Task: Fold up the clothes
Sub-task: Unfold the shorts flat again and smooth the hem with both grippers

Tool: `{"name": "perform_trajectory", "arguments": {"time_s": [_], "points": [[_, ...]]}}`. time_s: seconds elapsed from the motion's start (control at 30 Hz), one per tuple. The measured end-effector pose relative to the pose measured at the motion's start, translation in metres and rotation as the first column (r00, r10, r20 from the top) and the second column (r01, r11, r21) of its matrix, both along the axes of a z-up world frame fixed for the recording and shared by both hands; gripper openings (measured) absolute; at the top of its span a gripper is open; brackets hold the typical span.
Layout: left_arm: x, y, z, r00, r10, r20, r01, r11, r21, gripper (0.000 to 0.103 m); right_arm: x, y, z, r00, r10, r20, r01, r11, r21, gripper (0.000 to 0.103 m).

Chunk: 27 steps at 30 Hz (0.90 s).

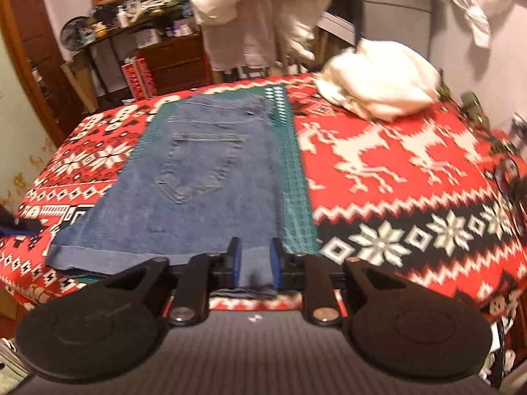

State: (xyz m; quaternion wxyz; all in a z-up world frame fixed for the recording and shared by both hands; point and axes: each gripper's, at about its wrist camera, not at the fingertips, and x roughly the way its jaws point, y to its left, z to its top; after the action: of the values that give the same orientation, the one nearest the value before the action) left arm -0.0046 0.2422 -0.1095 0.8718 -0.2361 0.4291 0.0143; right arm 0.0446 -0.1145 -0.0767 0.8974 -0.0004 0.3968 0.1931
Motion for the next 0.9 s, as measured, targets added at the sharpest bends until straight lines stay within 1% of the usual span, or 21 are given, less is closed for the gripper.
{"name": "perform_trajectory", "arguments": {"time_s": [0.1,0.2,0.23,0.3,0.47,0.6,0.67,0.7,0.77,0.87,0.9], "points": [[0.013,-0.018,0.008,0.998,-0.048,0.033,0.047,0.998,0.028,0.027,0.001,0.022,0.001,0.999,0.041,0.006,-0.041,0.999,-0.012,0.026],[0.037,-0.041,0.001,0.993,-0.118,0.026,0.116,0.992,0.050,0.027,0.004,0.048,-0.004,0.997,0.074,0.025,-0.073,0.995,-0.065,0.027],[0.044,-0.048,-0.004,0.990,-0.139,0.019,0.138,0.989,0.053,0.026,0.005,0.056,-0.007,0.996,0.081,0.033,-0.078,0.993,-0.086,0.027],[0.060,-0.062,-0.015,0.983,-0.182,0.003,0.182,0.982,0.057,0.015,0.010,0.069,-0.014,0.995,0.094,0.038,-0.089,0.990,-0.109,0.026],[0.087,-0.084,-0.036,0.970,-0.240,-0.027,0.241,0.969,0.058,0.014,0.022,0.090,-0.031,0.992,0.125,0.035,-0.119,0.983,-0.140,0.026],[0.097,-0.089,-0.047,0.968,-0.248,-0.039,0.249,0.968,0.031,0.014,0.031,0.097,-0.045,0.991,0.134,0.017,-0.130,0.980,-0.150,0.026],[0.099,-0.090,-0.053,0.968,-0.245,-0.050,0.247,0.968,0.045,0.014,0.035,0.098,-0.053,0.992,0.129,0.002,-0.127,0.980,-0.156,0.025],[0.099,-0.091,-0.055,0.969,-0.241,-0.049,0.244,0.968,0.054,0.013,0.036,0.098,-0.056,0.992,0.128,-0.001,-0.126,0.979,-0.160,0.025],[0.097,-0.090,-0.056,0.971,-0.235,-0.043,0.237,0.969,0.070,0.008,0.034,0.096,-0.059,0.991,0.131,0.013,-0.127,0.978,-0.166,0.024],[0.094,-0.085,-0.057,0.976,-0.215,-0.044,0.218,0.973,0.076,0.007,0.034,0.087,-0.060,0.994,0.108,0.024,-0.102,0.977,-0.189,0.024],[0.093,-0.082,-0.057,0.977,-0.206,-0.046,0.209,0.975,0.077,0.006,0.035,0.081,-0.059,0.995,0.094,0.024,-0.088,0.977,-0.193,0.024]]}}
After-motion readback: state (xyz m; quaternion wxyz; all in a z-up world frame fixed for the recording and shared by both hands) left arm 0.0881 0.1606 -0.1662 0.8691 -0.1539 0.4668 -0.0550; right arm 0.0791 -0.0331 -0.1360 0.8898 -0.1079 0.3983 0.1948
